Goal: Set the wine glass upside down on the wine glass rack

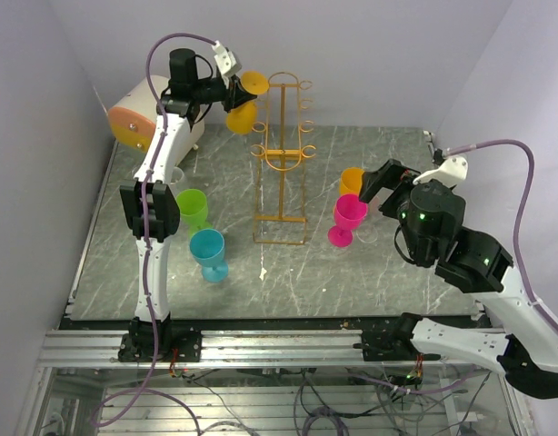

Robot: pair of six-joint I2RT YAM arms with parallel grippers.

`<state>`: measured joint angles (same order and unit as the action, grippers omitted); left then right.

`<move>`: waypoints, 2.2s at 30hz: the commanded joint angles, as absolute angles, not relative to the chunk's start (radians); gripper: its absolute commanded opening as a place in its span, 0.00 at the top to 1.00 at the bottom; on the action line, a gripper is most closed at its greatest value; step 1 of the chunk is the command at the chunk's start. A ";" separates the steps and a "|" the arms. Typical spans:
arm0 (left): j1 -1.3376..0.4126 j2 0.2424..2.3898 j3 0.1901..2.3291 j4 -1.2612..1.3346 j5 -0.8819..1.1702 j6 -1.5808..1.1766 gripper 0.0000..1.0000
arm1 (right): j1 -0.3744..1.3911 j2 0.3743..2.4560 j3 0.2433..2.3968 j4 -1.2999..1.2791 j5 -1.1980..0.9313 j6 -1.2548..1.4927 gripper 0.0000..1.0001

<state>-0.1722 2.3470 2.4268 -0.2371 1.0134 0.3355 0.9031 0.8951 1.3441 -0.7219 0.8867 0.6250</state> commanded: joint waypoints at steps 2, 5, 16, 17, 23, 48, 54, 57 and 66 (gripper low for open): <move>-0.183 2.339 2.456 -0.249 0.966 0.391 0.93 | 0.902 0.909 1.321 -0.681 0.885 0.586 0.00; -0.181 2.347 2.470 -0.248 0.954 0.399 0.93 | 0.903 0.923 1.317 -0.667 0.873 0.572 0.00; -0.175 2.368 2.491 -0.204 0.954 0.383 0.93 | 0.901 0.991 1.315 -0.610 0.746 0.494 0.00; -0.175 2.367 2.491 -0.206 0.954 0.391 0.93 | 0.901 0.997 1.313 -0.608 0.734 0.490 0.00; -0.175 2.373 2.485 -0.202 0.951 0.404 0.93 | 0.900 1.016 1.312 -0.579 0.675 0.464 0.00; -0.186 2.394 2.443 -0.115 1.011 0.370 0.93 | 0.827 1.087 1.362 -0.527 0.628 0.501 0.00; -0.186 2.388 2.436 -0.090 1.020 0.352 0.93 | 0.688 1.180 1.473 -0.532 0.468 0.529 0.00; -0.186 2.388 2.432 -0.059 1.033 0.324 0.93 | 0.642 1.218 1.496 -0.502 0.364 0.533 0.00; -0.197 2.361 2.371 -0.031 1.050 0.318 0.89 | 0.607 1.218 1.448 -0.460 0.286 0.546 0.00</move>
<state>-0.1795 2.3775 2.4115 -0.0731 1.0225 0.2989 0.6231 1.2366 1.4700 -0.4908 0.3416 0.5350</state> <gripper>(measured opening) 0.228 0.997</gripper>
